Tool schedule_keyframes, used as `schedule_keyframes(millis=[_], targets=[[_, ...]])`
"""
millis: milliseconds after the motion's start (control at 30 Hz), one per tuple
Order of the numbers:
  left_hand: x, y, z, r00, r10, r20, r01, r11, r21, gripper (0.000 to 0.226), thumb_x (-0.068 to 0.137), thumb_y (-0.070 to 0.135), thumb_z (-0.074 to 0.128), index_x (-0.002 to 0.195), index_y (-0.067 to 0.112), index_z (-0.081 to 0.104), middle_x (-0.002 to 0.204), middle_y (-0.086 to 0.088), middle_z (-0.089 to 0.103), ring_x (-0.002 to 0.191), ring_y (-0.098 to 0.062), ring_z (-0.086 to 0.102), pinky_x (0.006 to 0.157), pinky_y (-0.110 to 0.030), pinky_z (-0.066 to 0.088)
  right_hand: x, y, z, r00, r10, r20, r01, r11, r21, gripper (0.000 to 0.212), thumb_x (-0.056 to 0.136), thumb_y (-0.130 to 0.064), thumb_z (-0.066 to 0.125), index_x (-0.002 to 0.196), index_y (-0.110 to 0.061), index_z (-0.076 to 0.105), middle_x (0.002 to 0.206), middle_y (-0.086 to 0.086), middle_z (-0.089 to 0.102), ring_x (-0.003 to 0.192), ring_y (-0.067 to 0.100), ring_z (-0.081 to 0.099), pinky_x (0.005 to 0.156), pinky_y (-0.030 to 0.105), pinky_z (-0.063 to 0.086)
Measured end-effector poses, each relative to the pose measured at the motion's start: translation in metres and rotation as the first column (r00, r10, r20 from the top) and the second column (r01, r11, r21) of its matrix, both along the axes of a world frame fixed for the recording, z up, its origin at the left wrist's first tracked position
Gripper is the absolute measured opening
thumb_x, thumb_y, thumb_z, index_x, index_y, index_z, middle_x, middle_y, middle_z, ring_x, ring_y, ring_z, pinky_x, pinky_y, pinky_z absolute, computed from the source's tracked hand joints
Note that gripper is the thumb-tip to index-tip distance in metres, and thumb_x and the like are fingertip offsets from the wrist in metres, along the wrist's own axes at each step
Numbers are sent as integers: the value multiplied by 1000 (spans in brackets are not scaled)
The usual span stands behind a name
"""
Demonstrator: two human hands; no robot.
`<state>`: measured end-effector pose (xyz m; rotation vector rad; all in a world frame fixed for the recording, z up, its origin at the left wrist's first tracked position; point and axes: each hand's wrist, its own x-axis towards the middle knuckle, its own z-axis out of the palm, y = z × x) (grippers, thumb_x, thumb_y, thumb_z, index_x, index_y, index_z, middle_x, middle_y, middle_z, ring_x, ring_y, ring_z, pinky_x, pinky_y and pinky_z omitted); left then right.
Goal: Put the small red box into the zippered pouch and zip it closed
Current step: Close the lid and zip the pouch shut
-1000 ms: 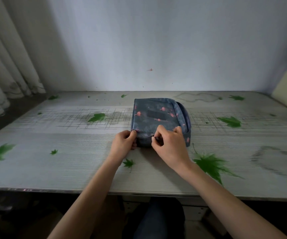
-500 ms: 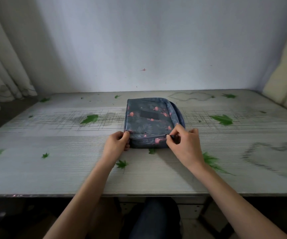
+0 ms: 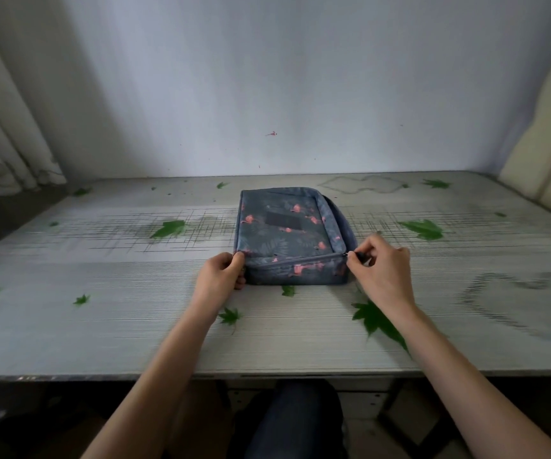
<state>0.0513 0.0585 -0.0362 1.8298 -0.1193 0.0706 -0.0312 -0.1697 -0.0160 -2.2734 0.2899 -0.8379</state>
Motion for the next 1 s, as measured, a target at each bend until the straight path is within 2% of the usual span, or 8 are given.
schedule_keyframes(millis=[67,133,233,333,533,600,733,1000], targets=[[0,1,-1,1000,2,-8,-2,1000,-19,31,91,20,49,62,13,54,57,-4,55,51,-17,52,55,-30,49,1,-1,0,1000,22,-19,-22,1000,19,18,77,-15,68,69,-17,52,59,-8,56,64,20,58,83,50,47],[0,1,-1,1000,1,-16,-1,1000,-29,30,91,20,48,63,13,55,58,-4,55,52,-17,53,55,-31,49,2,-4,0,995,86,-50,-82,994,76,16,80,-17,65,69,-18,53,64,-2,61,69,22,61,73,41,51],[0,2,2,999,2,-34,-4,998,-62,29,92,21,47,65,14,55,59,-5,54,53,-17,53,55,-32,49,9,-12,3,983,153,-103,-138,981,139,22,87,-25,55,66,-19,52,62,-3,58,58,9,54,55,23,39],[0,2,4,999,-10,-49,5,995,-96,27,92,23,46,69,14,56,61,-4,53,54,-18,52,55,-32,48,25,-21,10,979,115,-170,-92,986,137,28,92,-29,46,69,-16,52,61,-3,49,52,9,43,48,21,29],[4,3,8,996,0,-86,-11,992,-127,26,92,23,46,70,14,57,63,-6,51,52,-18,53,43,-23,52,70,-30,26,919,112,-377,-31,976,215,33,92,-34,43,79,-7,55,70,8,59,48,16,53,43,24,32],[7,5,9,995,1,-101,-14,991,-130,27,93,23,46,70,14,57,62,-7,50,50,-18,53,40,-22,51,83,-30,29,883,121,-454,-12,972,235,42,90,-41,42,86,-2,58,78,13,62,57,23,58,49,25,37],[15,11,12,992,-4,-127,-10,995,-103,25,92,25,47,72,16,58,63,-7,52,46,-15,56,39,-24,51,107,-30,28,831,117,-544,26,969,248,58,88,-47,44,113,4,54,112,22,61,97,36,59,67,32,42],[31,20,23,991,23,-131,-25,1000,-11,28,93,25,44,70,15,56,58,-7,54,31,-11,53,43,-30,51,121,-28,22,807,208,-553,-22,946,322,34,83,-25,61,103,3,61,109,19,64,96,31,60,77,33,45]])
